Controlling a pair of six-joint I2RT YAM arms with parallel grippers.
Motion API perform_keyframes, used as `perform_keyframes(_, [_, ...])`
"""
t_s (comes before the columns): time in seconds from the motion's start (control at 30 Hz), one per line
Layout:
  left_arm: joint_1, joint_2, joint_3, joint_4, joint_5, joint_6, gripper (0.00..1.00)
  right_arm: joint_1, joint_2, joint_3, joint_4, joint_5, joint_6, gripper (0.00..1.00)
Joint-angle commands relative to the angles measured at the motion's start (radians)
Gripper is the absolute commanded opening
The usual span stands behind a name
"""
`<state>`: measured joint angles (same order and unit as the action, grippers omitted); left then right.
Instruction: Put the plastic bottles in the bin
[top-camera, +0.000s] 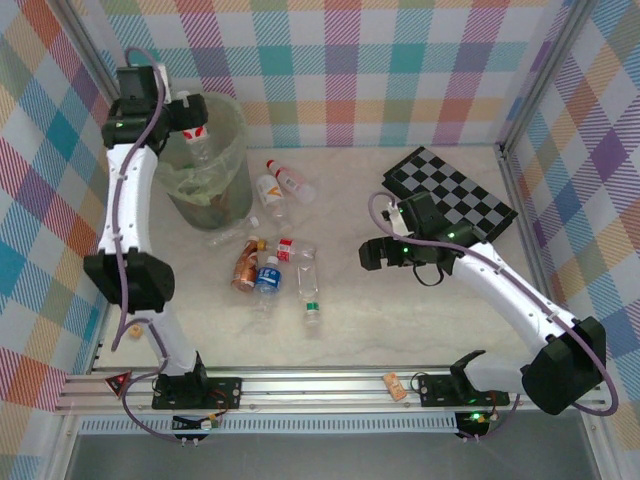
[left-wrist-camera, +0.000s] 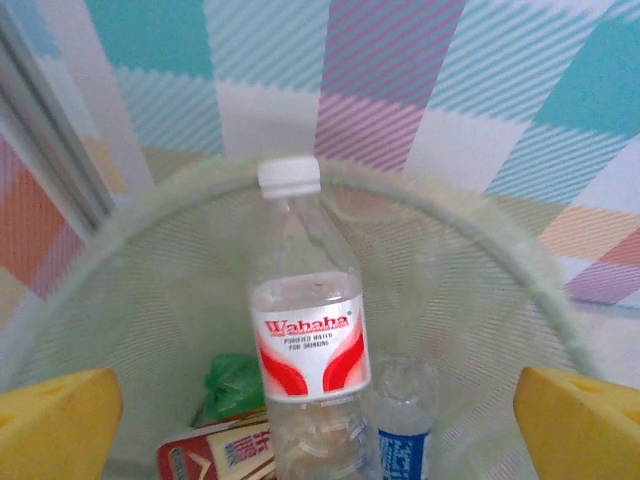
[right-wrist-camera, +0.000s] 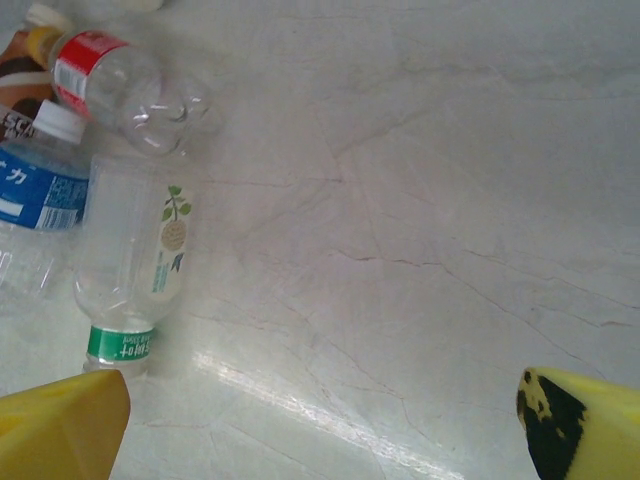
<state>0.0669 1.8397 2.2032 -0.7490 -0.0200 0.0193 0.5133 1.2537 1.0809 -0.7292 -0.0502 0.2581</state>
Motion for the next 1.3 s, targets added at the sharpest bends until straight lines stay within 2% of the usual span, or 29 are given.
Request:
perform_keyframes(0.0, [-0.026,-0.158,-0.023,-0.058,-0.041,-0.016,1.0,-0.028,-0.015,0.001,0.019,-0.024,0.046,0.99])
perform_keyframes(0.07, [-0.089,-0.23,-0.064,-0.093,-0.101,-0.014,0.99,-0.053,-0.006,0.002,0.026,-0.034,0.059,0.99])
perform_keyframes(0.2, [-0.317,-0.372,-0.221,-0.162,-0.221,-0.031,0.98,-0.107,0.033,0.031,0.022,-0.035,0.061,0.99])
perform_keyframes(0.37, [-0.522,-0.577,-0.545,-0.156,-0.243,-0.172,0.95,-0.135,0.054,0.056,-0.01,0.015,0.015,0.99])
perform_keyframes(0.5, [-0.703,-0.671,-0.811,-0.062,-0.267,-0.369,0.92,-0.161,0.075,0.042,0.004,0.013,0.018,0.99])
perform_keyframes(0.67, [-0.888,-0.628,-1.123,0.173,-0.255,-0.646,0.93,-0.167,0.107,0.051,0.017,-0.003,0.03,0.99])
perform_keyframes(0.77, [-0.947,-0.551,-1.228,0.297,-0.245,-0.761,0.93,-0.168,0.112,0.056,0.015,-0.009,0.032,0.99])
perform_keyframes(0.83, [-0.97,-0.496,-1.236,0.307,-0.255,-0.786,0.93,-0.167,0.113,0.056,0.007,-0.013,0.031,0.99])
perform_keyframes(1.03, [-0.982,-0.368,-1.259,0.357,-0.228,-0.838,0.93,-0.167,0.1,0.034,0.007,-0.023,0.036,0.99])
perform_keyframes(1.17, [-0.983,-0.309,-1.285,0.429,-0.218,-0.864,0.88,-0.168,0.089,0.022,0.002,-0.016,0.036,0.99])
perform_keyframes(1.27, [-0.983,-0.27,-1.269,0.415,-0.23,-0.861,0.84,-0.167,0.081,0.02,0.001,-0.019,0.036,0.99])
